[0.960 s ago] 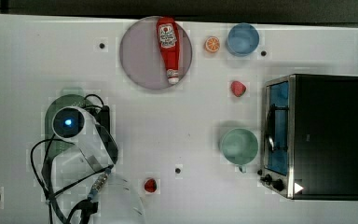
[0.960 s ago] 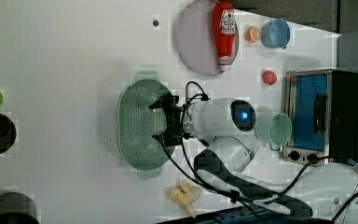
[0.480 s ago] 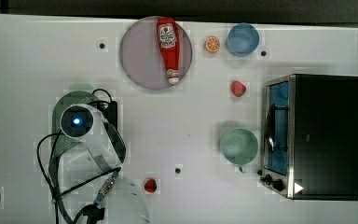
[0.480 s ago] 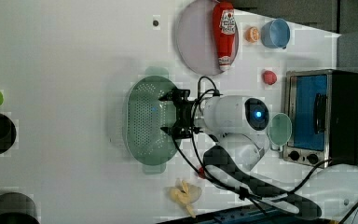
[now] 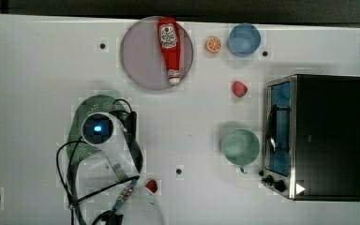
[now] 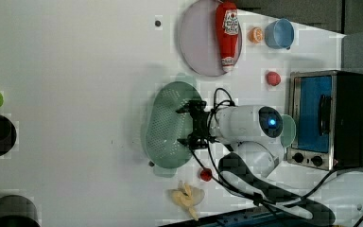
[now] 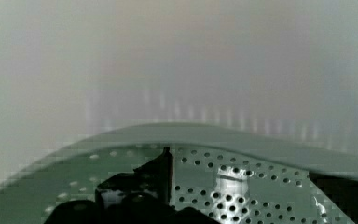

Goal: Drag strainer left to right.

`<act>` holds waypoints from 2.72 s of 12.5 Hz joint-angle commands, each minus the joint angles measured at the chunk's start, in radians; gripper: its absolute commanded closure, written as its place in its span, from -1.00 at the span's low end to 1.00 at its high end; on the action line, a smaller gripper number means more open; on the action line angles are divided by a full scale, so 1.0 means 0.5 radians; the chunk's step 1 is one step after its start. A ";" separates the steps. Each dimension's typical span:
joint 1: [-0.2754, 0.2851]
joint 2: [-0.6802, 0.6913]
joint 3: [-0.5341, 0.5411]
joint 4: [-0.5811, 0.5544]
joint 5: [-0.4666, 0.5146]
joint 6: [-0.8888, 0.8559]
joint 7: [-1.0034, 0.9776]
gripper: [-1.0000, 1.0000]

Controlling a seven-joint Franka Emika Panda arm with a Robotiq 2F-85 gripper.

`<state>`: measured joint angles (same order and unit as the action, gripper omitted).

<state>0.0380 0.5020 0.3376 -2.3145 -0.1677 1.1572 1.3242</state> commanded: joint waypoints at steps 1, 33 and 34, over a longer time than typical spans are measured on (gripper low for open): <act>-0.136 -0.102 -0.009 -0.046 -0.006 0.008 -0.154 -1.00; -0.413 -0.730 -0.508 -0.021 0.004 -0.647 -1.595 -1.00; -0.411 -0.821 -0.474 0.047 0.012 -0.851 -1.623 -1.00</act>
<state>-0.1691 0.1577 0.0912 -2.3574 -0.1698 0.7710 0.5801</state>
